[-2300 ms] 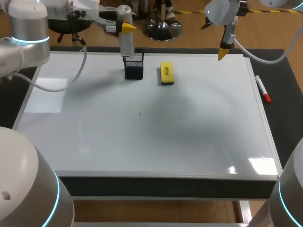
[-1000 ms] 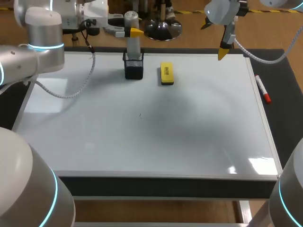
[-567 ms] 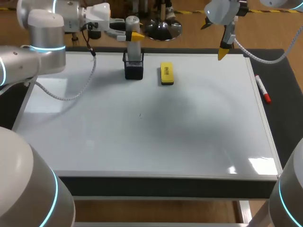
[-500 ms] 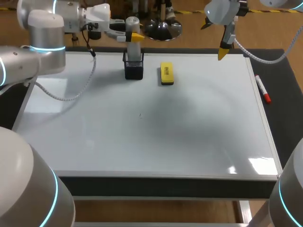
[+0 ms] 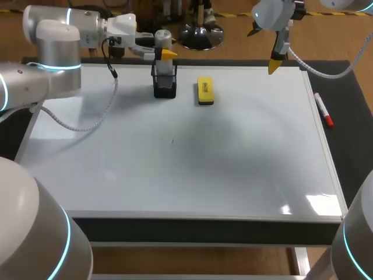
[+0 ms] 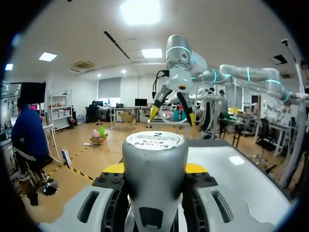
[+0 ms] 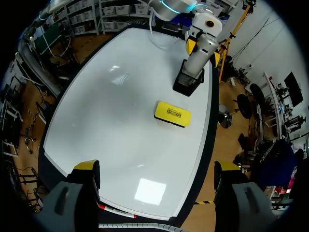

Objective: Pick up the inspection probe, press it on each red-marked spot on the whiteboard one by one, put down the probe, pick up the eraser, and wipe off all the red marks.

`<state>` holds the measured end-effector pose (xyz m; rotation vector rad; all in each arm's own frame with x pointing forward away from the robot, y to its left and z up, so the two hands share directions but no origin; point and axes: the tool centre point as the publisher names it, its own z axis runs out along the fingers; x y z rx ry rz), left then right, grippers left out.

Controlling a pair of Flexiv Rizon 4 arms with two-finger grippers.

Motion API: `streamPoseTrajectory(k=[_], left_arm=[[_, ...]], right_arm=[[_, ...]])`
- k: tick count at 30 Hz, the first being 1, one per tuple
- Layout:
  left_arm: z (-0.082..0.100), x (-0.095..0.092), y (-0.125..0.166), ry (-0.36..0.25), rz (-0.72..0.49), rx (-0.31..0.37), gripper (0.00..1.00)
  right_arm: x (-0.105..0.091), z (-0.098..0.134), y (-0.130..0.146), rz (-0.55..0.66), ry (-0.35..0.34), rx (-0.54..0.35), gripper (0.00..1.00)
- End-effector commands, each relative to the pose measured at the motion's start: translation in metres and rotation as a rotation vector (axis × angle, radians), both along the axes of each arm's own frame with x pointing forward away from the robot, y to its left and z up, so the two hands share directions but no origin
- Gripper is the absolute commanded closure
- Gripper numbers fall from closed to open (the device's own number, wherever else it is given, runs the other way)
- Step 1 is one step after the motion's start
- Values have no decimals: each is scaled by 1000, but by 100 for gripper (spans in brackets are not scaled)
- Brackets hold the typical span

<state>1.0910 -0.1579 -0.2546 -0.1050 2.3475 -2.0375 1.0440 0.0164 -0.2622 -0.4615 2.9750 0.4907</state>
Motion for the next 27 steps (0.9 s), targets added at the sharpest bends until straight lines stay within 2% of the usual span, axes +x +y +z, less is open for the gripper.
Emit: streamPoseTrajectory(k=[1,22,23,24,25,27], left_arm=[[-7,5,-3,-3,-6,-9,100],[-21,3,-2,10,3,1,100],[-21,3,-1,11,3,-5,94],[-21,3,-1,11,0,-4,70],[-21,3,-1,9,-3,-3,53],[-21,2,0,6,-5,-2,53]], right_arm=[[1,1,0,2,3,-4,0],[1,1,0,2,3,-4,0],[1,1,0,2,3,-4,0],[1,1,0,2,3,-4,0],[1,1,0,2,3,-4,0],[1,1,0,2,3,-4,0]])
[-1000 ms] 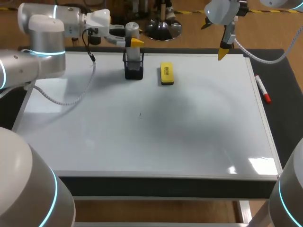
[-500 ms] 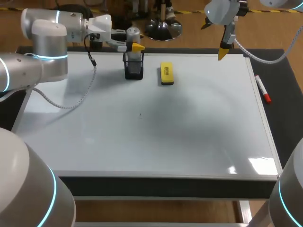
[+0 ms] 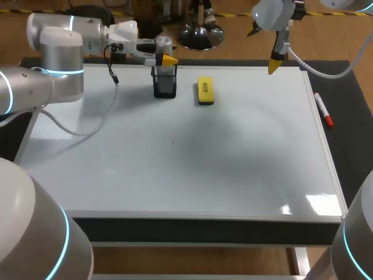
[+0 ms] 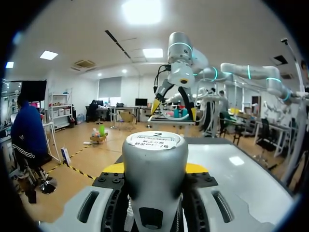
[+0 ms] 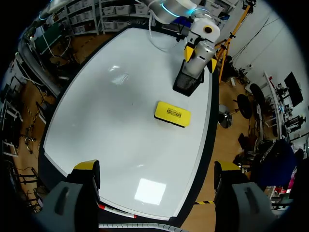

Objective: Pick up the inspection probe, press it on each red-marked spot on the whiteboard one by one, put down the probe, pick up the eraser, and wipe off all the red marks.

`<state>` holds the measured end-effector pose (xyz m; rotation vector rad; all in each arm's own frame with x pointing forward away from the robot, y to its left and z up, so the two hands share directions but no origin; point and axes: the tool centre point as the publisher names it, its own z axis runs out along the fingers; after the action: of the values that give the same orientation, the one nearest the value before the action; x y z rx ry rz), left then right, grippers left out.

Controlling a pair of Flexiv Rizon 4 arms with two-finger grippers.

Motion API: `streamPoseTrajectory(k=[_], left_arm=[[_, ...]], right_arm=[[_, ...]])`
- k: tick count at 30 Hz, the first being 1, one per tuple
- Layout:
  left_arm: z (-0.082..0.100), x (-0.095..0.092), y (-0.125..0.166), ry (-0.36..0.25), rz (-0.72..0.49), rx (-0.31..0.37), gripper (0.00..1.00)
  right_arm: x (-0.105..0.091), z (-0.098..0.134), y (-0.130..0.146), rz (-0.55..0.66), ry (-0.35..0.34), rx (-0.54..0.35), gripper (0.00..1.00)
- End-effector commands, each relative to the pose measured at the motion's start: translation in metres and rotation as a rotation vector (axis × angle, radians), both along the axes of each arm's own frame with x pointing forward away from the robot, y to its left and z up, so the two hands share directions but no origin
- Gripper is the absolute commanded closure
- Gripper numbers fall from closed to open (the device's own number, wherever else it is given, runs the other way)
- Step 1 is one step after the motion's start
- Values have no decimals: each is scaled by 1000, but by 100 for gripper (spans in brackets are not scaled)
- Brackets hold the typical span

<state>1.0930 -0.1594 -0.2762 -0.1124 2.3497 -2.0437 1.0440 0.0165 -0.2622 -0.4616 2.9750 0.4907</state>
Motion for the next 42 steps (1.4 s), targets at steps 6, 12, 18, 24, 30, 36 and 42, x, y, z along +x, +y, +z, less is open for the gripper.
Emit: streamPoseTrajectory(k=[6,12,18,24,30,36,42], left_arm=[[1,1,4,-6,-14,3,0],[4,1,11,-11,2,12,0],[7,-1,23,-32,29,54,0],[9,-3,43,-45,69,100,0],[13,-7,69,-51,115,121,0],[16,-12,94,-53,174,136,0],[19,-20,115,-53,212,139,0]], right_arm=[[1,1,0,2,3,-4,0],[1,1,0,2,3,-4,0],[1,1,0,2,3,-4,0],[1,1,0,2,3,-4,0],[1,1,0,2,3,-4,0],[1,1,0,2,3,-4,0],[1,1,0,2,3,-4,0]])
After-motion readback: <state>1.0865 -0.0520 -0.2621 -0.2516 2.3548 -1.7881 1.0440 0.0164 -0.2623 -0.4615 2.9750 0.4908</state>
